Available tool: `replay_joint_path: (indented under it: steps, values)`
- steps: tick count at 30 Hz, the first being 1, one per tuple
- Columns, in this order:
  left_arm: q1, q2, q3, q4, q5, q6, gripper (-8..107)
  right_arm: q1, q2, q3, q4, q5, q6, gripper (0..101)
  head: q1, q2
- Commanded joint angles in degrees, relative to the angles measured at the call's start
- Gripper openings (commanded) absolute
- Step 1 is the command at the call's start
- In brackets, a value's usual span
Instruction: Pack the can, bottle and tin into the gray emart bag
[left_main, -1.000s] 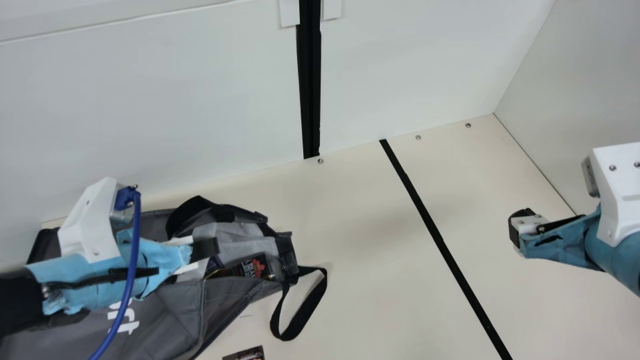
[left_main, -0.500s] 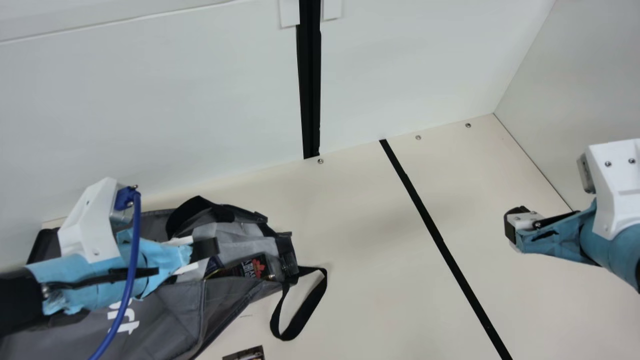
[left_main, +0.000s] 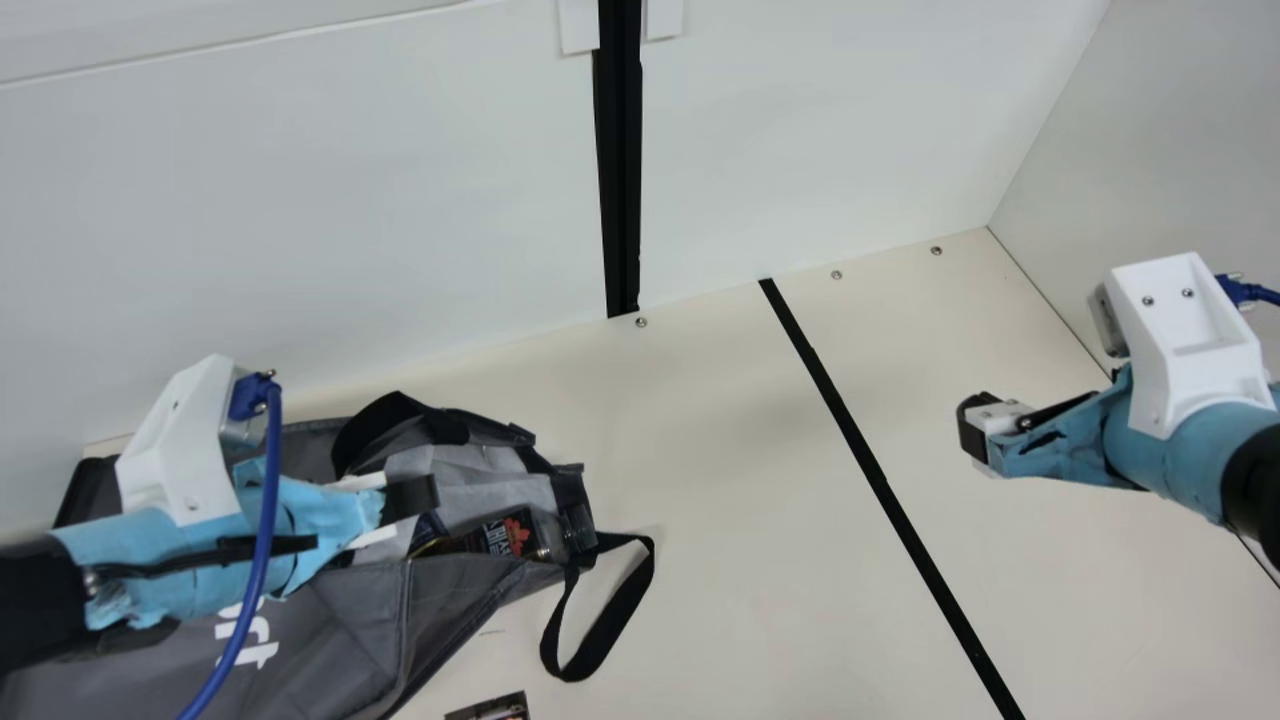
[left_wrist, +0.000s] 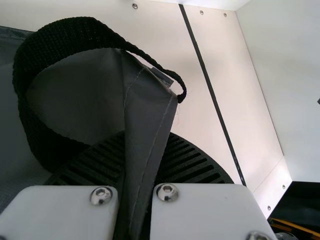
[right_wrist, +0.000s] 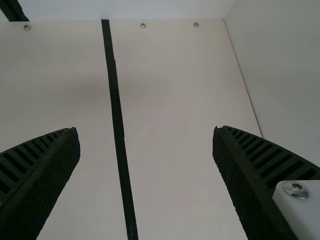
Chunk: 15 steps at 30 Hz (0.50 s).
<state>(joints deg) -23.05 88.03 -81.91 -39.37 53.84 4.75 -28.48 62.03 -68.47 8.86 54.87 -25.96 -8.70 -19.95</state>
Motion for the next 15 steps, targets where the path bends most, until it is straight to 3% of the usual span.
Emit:
replay_joint_path:
  steps: [1,15]
  values:
    - [0.0,0.0,0.0,0.0,0.0,0.0,10,-0.1,0.87,-0.06,1.71,-0.54,-1.78,91,-1.3,-0.05]
    - [0.0,0.0,0.0,0.0,0.0,0.0,10,0.55,6.65,0.01,8.98,-3.72,-10.53,91,-1.3,-0.05]
